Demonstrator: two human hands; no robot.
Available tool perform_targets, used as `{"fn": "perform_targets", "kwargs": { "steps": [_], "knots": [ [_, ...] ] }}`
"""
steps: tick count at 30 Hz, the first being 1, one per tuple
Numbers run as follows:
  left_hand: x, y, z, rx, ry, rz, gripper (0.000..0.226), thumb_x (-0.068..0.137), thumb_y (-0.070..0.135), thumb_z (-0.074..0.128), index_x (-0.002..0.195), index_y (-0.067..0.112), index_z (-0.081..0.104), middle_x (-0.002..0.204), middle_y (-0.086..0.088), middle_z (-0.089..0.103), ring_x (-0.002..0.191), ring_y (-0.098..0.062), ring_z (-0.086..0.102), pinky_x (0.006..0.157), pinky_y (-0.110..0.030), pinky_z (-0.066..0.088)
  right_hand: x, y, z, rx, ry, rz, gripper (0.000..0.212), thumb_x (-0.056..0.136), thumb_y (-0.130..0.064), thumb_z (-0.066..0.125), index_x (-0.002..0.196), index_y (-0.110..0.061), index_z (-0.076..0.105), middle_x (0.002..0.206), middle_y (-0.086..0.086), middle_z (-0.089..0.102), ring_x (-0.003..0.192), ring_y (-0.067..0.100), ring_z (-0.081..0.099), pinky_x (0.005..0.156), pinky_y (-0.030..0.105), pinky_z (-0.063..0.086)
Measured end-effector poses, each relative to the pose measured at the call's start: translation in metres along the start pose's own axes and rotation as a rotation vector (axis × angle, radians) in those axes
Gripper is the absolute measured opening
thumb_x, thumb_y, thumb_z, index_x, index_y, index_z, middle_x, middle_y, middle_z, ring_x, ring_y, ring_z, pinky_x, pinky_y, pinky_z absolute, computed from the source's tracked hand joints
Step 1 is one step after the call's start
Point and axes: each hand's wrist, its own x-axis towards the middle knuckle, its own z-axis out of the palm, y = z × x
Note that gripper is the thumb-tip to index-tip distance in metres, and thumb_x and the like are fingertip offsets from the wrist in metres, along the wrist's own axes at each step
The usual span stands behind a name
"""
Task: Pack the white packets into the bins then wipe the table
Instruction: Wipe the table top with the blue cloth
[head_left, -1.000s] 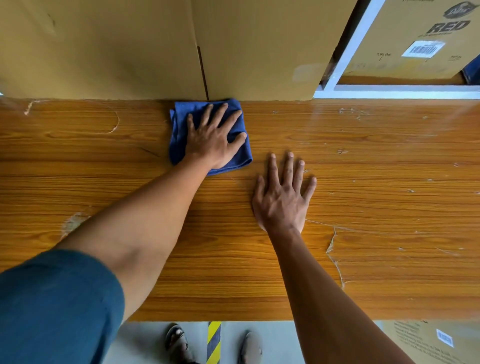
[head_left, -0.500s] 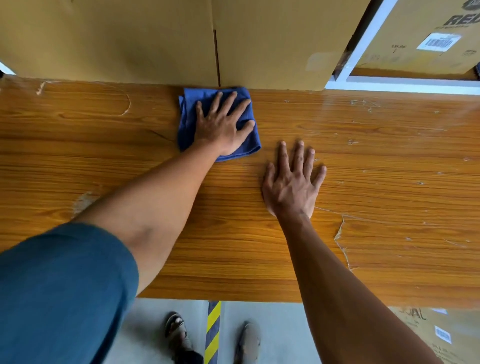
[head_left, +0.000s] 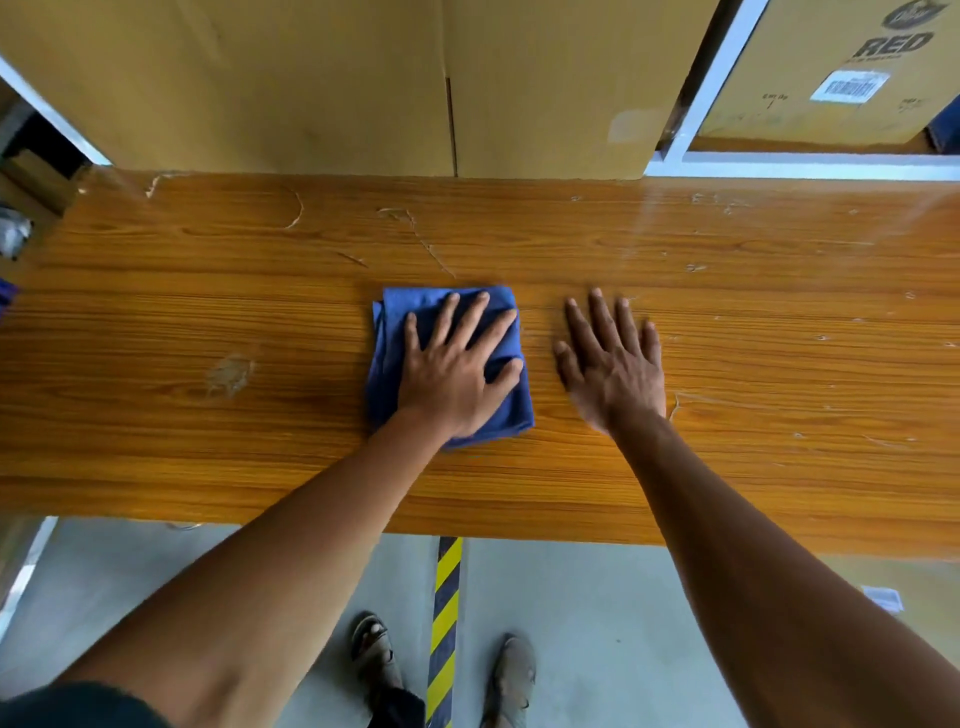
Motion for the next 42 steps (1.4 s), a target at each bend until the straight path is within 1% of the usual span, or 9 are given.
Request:
{"fn": "perform_targets", "kwargs": {
  "steps": [6,11,14,21,23,27,31,38,42],
  "knots": [
    [0.085,-0.005,-0.010,-0.040,-0.028,-0.090,0.074,0.099,0.079,0.015,0.166,0.049,0.008,0.177,0.012,-0.001,0.164,-0.024,-0.005,0.124,-0.071,-0.002,0.005,0.001,0.006,-0.012,0.054,0.004,0.064,0.107,-0.062,0.005,0.166,-0.041,-0.007,0.174,-0.010,-0.015,0.161,0.020,-0.016,0.130,0.053,0.000],
    [0.005,0.013,0.005,-0.018,0.038,-0.022,0.072,0.102,0.075,0.021,0.167,0.047,0.010,0.178,0.010,0.003,0.164,-0.024,-0.001,0.124,-0.071,0.002,0.003,0.001,0.004,0.000,0.066,0.006,0.063,0.108,-0.061,0.006,0.166,-0.041,-0.006,0.175,-0.010,-0.013,0.162,0.020,-0.014,0.130,0.054,0.001],
    [-0.025,0.016,0.007,0.015,0.001,-0.012,0.071,0.101,0.075,0.017,0.166,0.049,0.006,0.177,0.011,0.001,0.164,-0.023,-0.004,0.124,-0.070,0.002,0.002,-0.001,0.002,0.012,0.064,-0.001,0.063,0.108,-0.061,0.006,0.167,-0.040,-0.006,0.175,-0.009,-0.013,0.162,0.022,-0.014,0.130,0.055,0.000],
    [0.074,0.001,-0.009,-0.022,-0.018,-0.113,0.073,0.098,0.079,0.015,0.165,0.051,0.009,0.177,0.012,0.000,0.164,-0.024,-0.002,0.124,-0.072,0.001,0.004,-0.003,0.004,0.018,0.080,0.006,0.064,0.107,-0.061,0.008,0.167,-0.040,0.002,0.176,-0.010,-0.006,0.163,0.021,-0.009,0.130,0.054,0.001],
    [0.074,0.007,-0.003,-0.018,-0.017,-0.119,0.074,0.099,0.078,0.014,0.166,0.049,0.008,0.178,0.011,0.000,0.164,-0.025,-0.002,0.124,-0.072,0.001,0.003,-0.002,0.005,0.016,0.088,0.012,0.064,0.107,-0.060,0.009,0.167,-0.039,0.004,0.176,-0.010,-0.004,0.163,0.021,-0.007,0.129,0.054,0.002],
    [-0.011,0.030,0.011,-0.020,0.063,-0.025,0.071,0.101,0.075,0.021,0.166,0.047,0.012,0.178,0.010,0.006,0.164,-0.025,0.002,0.123,-0.072,0.006,0.000,0.002,0.004,0.002,0.080,-0.003,0.064,0.108,-0.061,0.008,0.168,-0.038,0.002,0.176,-0.009,-0.005,0.163,0.022,-0.008,0.130,0.055,0.002],
    [-0.070,0.036,0.014,0.076,-0.005,0.038,0.071,0.102,0.075,0.017,0.167,0.048,0.007,0.178,0.009,0.002,0.164,-0.026,-0.001,0.123,-0.071,0.007,0.001,0.001,0.004,0.008,0.076,-0.004,0.064,0.107,-0.062,0.006,0.167,-0.039,-0.001,0.176,-0.007,-0.007,0.162,0.022,-0.009,0.130,0.055,0.000],
    [0.040,0.009,-0.007,-0.022,-0.017,-0.082,0.073,0.098,0.080,0.014,0.165,0.053,0.005,0.177,0.013,-0.002,0.164,-0.023,-0.004,0.124,-0.070,0.000,0.004,0.001,0.007,-0.002,0.094,0.003,0.065,0.107,-0.063,0.006,0.167,-0.040,0.001,0.176,-0.009,-0.004,0.163,0.021,-0.007,0.130,0.053,0.001],
    [0.009,0.015,0.005,-0.011,0.007,-0.032,0.073,0.100,0.077,0.014,0.166,0.048,0.006,0.178,0.010,-0.001,0.164,-0.025,-0.003,0.124,-0.071,0.002,0.002,0.001,0.009,-0.012,0.097,0.012,0.065,0.107,-0.063,0.007,0.167,-0.039,0.003,0.176,-0.009,-0.003,0.163,0.021,-0.006,0.130,0.053,0.001]
  ]
}}
